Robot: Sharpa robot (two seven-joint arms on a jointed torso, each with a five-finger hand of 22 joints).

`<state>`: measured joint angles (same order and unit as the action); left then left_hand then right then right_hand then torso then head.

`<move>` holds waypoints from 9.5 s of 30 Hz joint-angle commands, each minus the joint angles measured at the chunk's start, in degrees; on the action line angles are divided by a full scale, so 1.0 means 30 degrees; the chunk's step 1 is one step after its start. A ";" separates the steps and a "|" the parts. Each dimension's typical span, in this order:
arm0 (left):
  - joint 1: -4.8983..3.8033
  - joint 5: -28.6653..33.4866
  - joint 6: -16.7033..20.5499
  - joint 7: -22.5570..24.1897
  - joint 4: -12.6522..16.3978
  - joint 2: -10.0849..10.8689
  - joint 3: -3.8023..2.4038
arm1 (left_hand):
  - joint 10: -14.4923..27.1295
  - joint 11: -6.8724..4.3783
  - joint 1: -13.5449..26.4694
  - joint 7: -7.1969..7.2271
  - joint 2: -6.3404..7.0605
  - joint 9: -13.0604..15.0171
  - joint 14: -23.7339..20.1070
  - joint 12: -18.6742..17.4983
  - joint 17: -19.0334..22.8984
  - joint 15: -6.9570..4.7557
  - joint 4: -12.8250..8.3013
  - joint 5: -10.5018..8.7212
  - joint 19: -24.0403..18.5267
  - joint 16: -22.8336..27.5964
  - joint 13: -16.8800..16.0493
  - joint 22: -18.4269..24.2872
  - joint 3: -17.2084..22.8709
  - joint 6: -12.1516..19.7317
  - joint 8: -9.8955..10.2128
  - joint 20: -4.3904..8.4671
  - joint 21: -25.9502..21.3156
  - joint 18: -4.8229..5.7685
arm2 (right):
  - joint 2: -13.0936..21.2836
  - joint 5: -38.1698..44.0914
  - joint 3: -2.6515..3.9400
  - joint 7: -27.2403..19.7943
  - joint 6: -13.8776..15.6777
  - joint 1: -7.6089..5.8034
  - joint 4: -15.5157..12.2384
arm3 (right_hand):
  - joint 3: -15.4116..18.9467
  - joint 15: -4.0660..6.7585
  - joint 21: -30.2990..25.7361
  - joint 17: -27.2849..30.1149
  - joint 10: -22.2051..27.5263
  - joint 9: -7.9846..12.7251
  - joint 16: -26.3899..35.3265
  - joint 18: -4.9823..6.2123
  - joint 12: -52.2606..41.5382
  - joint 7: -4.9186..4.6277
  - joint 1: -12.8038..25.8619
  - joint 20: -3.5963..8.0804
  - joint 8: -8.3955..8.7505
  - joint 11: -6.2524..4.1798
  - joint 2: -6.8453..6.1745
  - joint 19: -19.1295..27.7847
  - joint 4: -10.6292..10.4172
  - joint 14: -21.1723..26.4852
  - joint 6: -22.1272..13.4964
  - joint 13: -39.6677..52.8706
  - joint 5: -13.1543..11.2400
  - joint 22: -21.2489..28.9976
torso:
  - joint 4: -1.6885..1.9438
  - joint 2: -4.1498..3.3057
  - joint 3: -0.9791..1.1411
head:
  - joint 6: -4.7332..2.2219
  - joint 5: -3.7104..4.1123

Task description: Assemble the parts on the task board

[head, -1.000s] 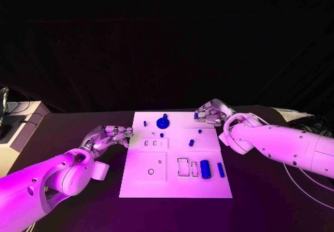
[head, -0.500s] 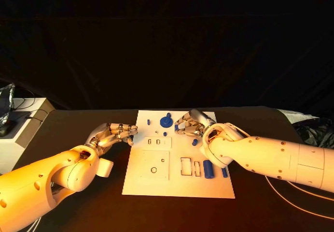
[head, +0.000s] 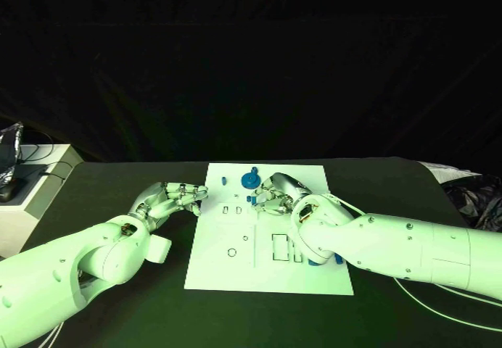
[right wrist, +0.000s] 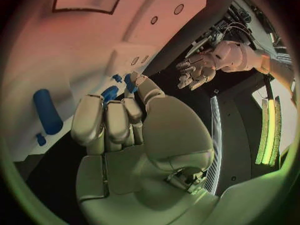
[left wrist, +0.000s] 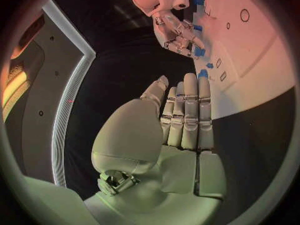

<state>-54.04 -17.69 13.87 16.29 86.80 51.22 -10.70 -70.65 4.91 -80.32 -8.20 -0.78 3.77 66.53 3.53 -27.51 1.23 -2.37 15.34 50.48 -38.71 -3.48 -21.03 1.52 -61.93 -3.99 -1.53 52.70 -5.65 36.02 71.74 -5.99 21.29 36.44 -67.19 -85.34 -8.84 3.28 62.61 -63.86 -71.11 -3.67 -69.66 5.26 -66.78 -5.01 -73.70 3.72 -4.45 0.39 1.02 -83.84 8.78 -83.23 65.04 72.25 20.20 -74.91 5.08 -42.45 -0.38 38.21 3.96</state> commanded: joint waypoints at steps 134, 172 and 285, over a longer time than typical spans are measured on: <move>-0.2441 -1.0774 -0.2641 -1.1157 -0.3300 -0.3678 -0.0680 | 0.2174 -0.1501 0.3580 0.0875 -0.0245 0.3703 0.2647 1.4719 -0.5740 -0.1307 0.4075 0.0155 0.2166 -0.9304 -1.0268 -0.5530 -0.3436 0.1913 -0.5594 0.1034 0.6473 -0.0757 | 0.4063 -1.3583 0.0397 -0.9066 0.0145 -0.2151 -0.0786 | 0.4459 -0.0386 -0.0724 0.0219 0.2651 -0.0233 0.0093 0.0226 0.0770 -0.0954 0.1022 -0.0316 -0.0789 0.0572 -0.0547 -0.0945 -0.2340 0.0086 -0.2018 -0.4130 0.1073 -0.2711 | -0.0304 0.0675 0.0276 | 0.0177 -0.0496; -0.5561 -1.3792 -0.7059 -1.5743 -0.6698 -0.8208 0.1830 | 0.1690 -0.2253 0.5022 0.2112 0.0768 1.4823 0.4020 1.5954 -0.8937 -0.1943 0.6210 0.0187 0.4264 -0.9878 -1.2265 -1.0143 -0.3819 0.2480 -0.8091 0.1491 0.6562 -0.0306 | 0.4571 -1.2208 0.0338 -0.7412 -0.0160 -0.2185 -0.1057 | 0.4653 -0.0413 -0.0981 0.0447 0.2657 -0.0517 0.0304 0.0255 0.1131 -0.1075 0.1261 -0.0308 -0.0251 0.0634 -0.0789 -0.0907 -0.2226 0.0110 -0.2290 -0.4036 0.1857 -0.2646 | -0.0567 0.0346 0.0525 | 0.0393 -0.0731; -0.5492 -1.2469 -0.7610 -1.3849 -0.8233 -0.9328 0.1910 | 0.1820 -0.2304 0.4212 0.1954 0.1653 1.5097 0.3659 1.5769 -0.8877 -0.1961 0.0044 0.0615 0.4193 -1.0174 -1.2003 -1.1906 1.0113 0.2456 -0.6878 0.1538 0.5631 -0.0304 | 0.3768 -1.8672 0.0302 -1.2670 0.0943 -0.2163 0.0096 | 0.3294 -0.2440 -1.7818 1.9292 0.1175 -0.0041 2.1282 -0.0102 2.0992 -0.1616 0.1024 -0.2517 0.0282 0.2059 -0.0576 0.5414 -0.0992 0.2863 -0.1964 -2.2941 0.2159 2.3457 | -0.0553 0.0329 0.0548 | 0.0965 -0.0478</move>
<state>-70.55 -55.81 -10.03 -27.15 61.71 23.20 -4.93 -64.83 -2.13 -68.10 -2.09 4.20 48.94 77.17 51.20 -54.07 -4.50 7.20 17.06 62.66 -69.01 -39.53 -56.68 22.18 -54.36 -24.25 3.08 69.87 -6.60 47.32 15.92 -5.09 -15.58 40.39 -73.71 -85.06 0.70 -3.90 8.91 -6.02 -68.03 -3.80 -5.57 5.26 -3.99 -9.82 -70.12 -3.80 -3.74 6.53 -0.77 -67.93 5.84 -75.03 59.37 3.50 26.61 -4.59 3.37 -41.45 1.26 41.15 2.52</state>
